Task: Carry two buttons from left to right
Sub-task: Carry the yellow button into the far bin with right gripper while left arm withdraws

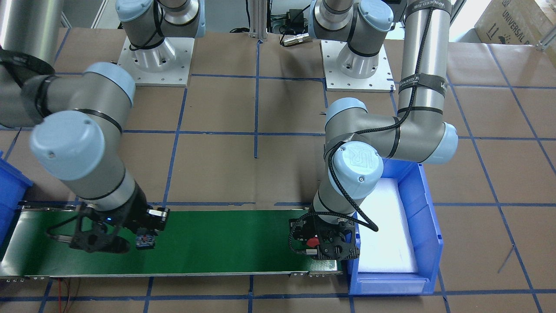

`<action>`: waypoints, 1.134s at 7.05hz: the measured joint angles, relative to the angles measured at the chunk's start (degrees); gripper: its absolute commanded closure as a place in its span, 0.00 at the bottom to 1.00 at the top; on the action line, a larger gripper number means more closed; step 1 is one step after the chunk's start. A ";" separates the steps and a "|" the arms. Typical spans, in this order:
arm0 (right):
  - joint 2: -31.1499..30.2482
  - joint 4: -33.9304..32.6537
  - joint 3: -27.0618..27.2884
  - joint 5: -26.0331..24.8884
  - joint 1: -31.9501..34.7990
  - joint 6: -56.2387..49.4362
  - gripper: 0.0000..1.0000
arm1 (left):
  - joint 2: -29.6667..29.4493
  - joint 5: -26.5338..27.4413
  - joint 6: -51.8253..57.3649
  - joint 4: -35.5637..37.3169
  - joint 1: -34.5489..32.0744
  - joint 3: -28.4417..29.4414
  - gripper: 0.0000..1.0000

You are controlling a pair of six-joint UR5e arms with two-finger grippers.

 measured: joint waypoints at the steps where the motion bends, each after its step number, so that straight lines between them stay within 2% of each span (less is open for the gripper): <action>1: -3.18 4.12 0.03 0.00 -3.77 -4.09 0.94 | 0.01 0.10 -1.27 0.04 0.00 -0.14 0.01; 3: -7.49 9.55 0.25 -0.05 -15.17 -18.24 0.94 | 1.28 -0.09 -2.45 -0.16 -0.05 0.14 0.00; 5: -8.03 11.41 -0.08 0.48 -26.90 -32.42 0.94 | 6.81 0.02 0.51 -3.25 0.05 -0.51 0.00; 6: -6.25 10.48 -0.31 0.60 -31.06 -37.23 0.94 | 10.73 0.31 3.83 -6.93 0.54 -0.92 0.00; 8: 2.38 3.63 -1.84 1.29 -37.43 -45.83 0.93 | 19.51 0.47 7.62 -20.56 3.96 -1.51 0.00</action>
